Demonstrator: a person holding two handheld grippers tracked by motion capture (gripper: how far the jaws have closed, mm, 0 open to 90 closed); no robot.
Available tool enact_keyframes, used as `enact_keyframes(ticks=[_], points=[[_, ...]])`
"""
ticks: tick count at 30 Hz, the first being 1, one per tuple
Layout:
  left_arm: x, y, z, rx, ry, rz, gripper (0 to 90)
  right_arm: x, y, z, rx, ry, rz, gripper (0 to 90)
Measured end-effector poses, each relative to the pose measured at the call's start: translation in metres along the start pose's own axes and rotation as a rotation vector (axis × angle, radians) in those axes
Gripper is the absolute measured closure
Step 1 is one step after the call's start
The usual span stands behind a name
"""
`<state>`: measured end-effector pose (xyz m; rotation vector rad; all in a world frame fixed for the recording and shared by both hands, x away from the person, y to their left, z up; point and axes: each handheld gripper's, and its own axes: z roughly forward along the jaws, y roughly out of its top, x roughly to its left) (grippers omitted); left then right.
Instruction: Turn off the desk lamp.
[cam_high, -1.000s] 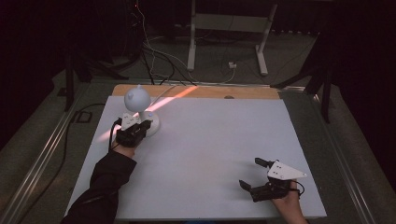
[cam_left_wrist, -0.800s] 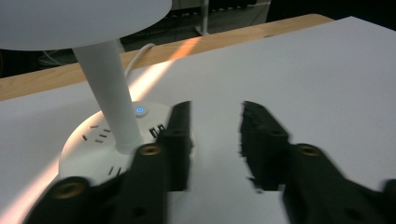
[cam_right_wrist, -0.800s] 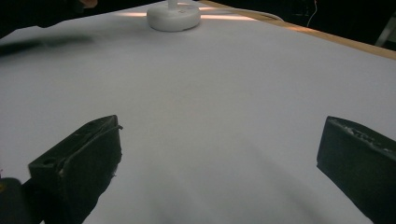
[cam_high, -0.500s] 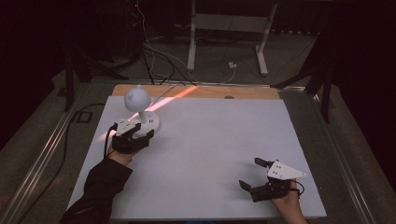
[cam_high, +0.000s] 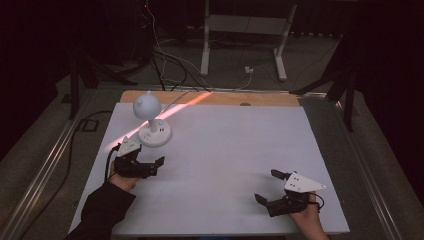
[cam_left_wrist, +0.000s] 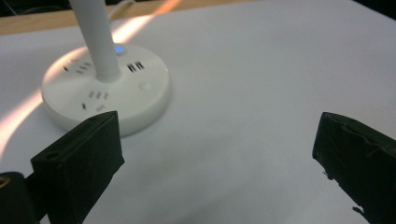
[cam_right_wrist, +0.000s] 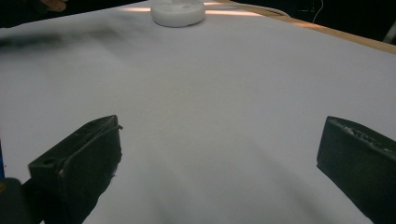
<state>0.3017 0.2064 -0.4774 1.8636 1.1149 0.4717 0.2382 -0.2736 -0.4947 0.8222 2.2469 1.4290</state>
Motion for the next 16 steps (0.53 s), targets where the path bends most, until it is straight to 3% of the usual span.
enact_keyframes(ticks=[3,11,16], points=[[-0.004,-0.005,-0.006,-0.012,-0.036,0.008,1.8,-0.001,0.000,0.000,-0.002,0.000,0.003,0.0],[-0.017,-0.029,-0.012,0.001,-0.058,0.074,1.8,-0.001,-0.001,0.001,0.002,0.002,0.004,0.0],[-0.018,-0.038,-0.012,0.005,-0.067,0.063,1.8,-0.001,-0.001,0.001,0.003,0.001,0.006,0.0]])
